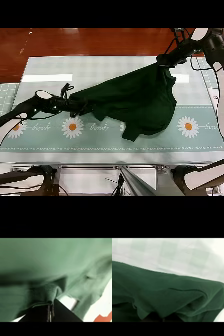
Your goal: Fold the shirts.
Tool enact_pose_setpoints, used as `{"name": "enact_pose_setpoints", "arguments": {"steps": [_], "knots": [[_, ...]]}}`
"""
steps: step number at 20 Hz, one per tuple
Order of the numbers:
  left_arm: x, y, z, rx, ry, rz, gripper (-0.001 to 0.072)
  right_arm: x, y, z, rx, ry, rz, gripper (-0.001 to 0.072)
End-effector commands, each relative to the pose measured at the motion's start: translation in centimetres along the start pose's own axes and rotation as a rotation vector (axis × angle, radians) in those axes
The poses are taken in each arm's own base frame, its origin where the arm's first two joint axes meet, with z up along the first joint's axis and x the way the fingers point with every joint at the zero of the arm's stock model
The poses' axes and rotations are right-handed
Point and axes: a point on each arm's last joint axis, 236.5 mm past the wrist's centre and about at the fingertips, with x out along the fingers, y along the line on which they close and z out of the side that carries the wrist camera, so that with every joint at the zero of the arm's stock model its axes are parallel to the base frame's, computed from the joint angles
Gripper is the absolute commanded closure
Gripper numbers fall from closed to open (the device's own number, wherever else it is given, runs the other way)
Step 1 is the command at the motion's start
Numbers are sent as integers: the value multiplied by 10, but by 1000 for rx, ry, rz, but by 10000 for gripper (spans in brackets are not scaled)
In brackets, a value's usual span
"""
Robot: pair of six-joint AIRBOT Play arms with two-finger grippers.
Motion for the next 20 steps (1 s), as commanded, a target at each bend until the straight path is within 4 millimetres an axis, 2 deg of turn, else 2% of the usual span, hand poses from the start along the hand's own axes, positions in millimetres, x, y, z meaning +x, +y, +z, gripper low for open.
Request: {"name": "enact_pose_setpoints", "arguments": {"steps": [1,4,6,8,10,12,13,15,16,18,19,20], "knots": [[-23,-49,-17,153,65,-104,692,0,-1,-1,-3,6,-6,686],[-68,-109,-11,306,-27,-178,692,-8,1,-1,-6,0,-6,686],[-109,-148,-6,410,-115,-225,692,-28,3,6,-16,-47,-16,686],[-156,-184,1,493,-212,-263,692,-59,5,15,-33,-121,-41,686],[-212,-218,6,594,-336,-287,692,-105,6,26,-57,-228,-91,686],[-280,-257,3,716,-504,-298,692,-173,6,38,-88,-395,-167,686],[-315,-277,-4,780,-598,-297,692,-217,9,44,-104,-509,-208,686],[-386,-316,-30,917,-792,-279,692,-317,24,48,-133,-778,-265,686],[-412,-332,-48,976,-869,-268,692,-374,35,42,-134,-936,-278,687],[-450,-357,-87,1048,-987,-262,692,-477,59,14,-122,-1215,-279,688],[-462,-366,-105,1067,-1026,-264,692,-516,68,-7,-114,-1315,-280,688],[-470,-373,-124,1085,-1061,-266,692,-547,74,-29,-106,-1388,-284,689]]}}
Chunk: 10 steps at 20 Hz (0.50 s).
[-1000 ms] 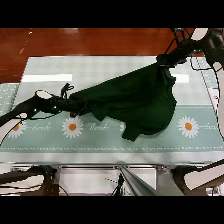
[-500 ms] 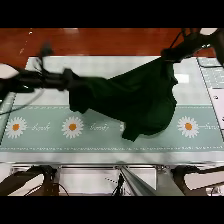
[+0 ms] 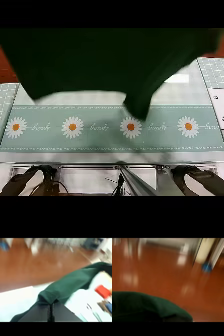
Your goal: Fold the shirts.
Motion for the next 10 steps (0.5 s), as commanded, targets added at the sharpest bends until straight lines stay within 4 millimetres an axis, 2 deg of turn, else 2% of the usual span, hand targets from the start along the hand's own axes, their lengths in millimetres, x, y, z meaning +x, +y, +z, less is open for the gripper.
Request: {"name": "enact_pose_setpoints", "arguments": {"steps": [1,3,5,7,8,10], "knots": [[-48,-67,40,139,-142,35,692,-140,-15,92,37,-379,-79,689],[-61,-80,31,162,-135,84,692,-190,-21,101,34,-444,-117,689],[-71,-74,7,155,-54,168,692,-219,-22,101,32,-470,-126,689],[-74,-76,-18,66,37,172,692,-220,-21,90,35,-426,-124,689],[-74,-77,-28,34,75,171,692,-211,-21,81,32,-376,-124,689],[-75,-73,-43,3,139,181,692,-178,-26,54,18,-234,-142,689]]}}
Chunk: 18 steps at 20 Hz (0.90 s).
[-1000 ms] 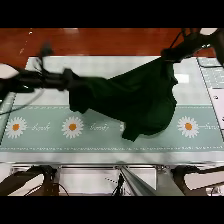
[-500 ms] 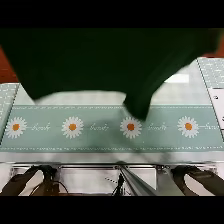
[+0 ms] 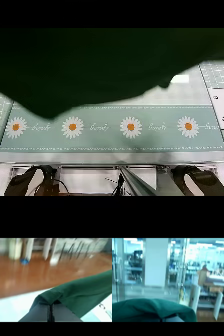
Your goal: Fold the shirts.
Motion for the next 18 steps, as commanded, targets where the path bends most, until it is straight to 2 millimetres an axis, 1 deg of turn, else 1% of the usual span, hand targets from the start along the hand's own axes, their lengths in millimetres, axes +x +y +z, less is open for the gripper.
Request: {"name": "enact_pose_setpoints", "arguments": {"steps": [1,2,3,4,5,7,8,9,10,11,13,14,15,16,18], "knots": [[-4,9,-38,-78,148,49,692,16,-8,-52,-56,207,-33,689],[-1,20,-49,-120,190,69,692,31,-11,-83,-97,321,-45,689],[5,30,-64,-165,239,71,692,47,-10,-116,-134,438,-36,689],[12,42,-77,-212,279,73,692,61,-8,-148,-169,544,-18,689],[20,57,-92,-267,316,76,692,79,-1,-178,-176,635,13,689],[40,89,-119,-361,357,83,692,119,12,-226,-174,729,61,689],[52,109,-134,-426,364,96,693,142,19,-252,-168,767,80,688],[64,130,-150,-483,367,112,692,161,24,-280,-163,812,95,689],[75,151,-168,-533,372,130,692,178,31,-312,-153,865,116,688],[86,174,-191,-589,381,155,692,192,40,-346,-132,920,144,688],[104,217,-239,-683,410,208,692,214,62,-408,-61,1006,201,688],[112,238,-263,-715,427,235,692,221,73,-437,-20,1046,224,687],[119,256,-282,-743,440,261,692,226,80,-468,3,1095,241,687],[126,275,-300,-766,457,285,692,226,82,-496,5,1146,242,687],[142,301,-326,-799,485,304,691,223,84,-548,9,1241,246,687]]}}
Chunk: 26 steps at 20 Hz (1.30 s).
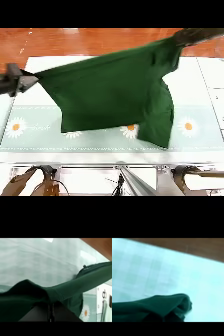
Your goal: Fold the shirts.
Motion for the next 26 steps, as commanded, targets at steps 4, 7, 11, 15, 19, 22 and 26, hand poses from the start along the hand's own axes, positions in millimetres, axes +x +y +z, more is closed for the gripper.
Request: {"name": "enact_pose_setpoints", "arguments": {"steps": [4,7,11,15,19,22,26], "knots": [[103,104,-11,-94,119,103,691,120,6,-66,125,237,54,687],[130,129,-28,-178,186,116,691,135,7,-84,210,300,47,686],[122,128,-21,-212,203,81,470,123,-2,-85,162,310,13,497],[57,134,-4,-213,306,71,258,56,-56,-79,11,328,-192,252],[11,196,-87,-283,613,331,256,17,-92,-121,103,488,-229,220],[17,205,-129,-328,685,315,253,16,-86,-167,229,618,-65,221],[30,219,-145,-300,669,326,226,22,-82,-183,380,618,89,221]]}}
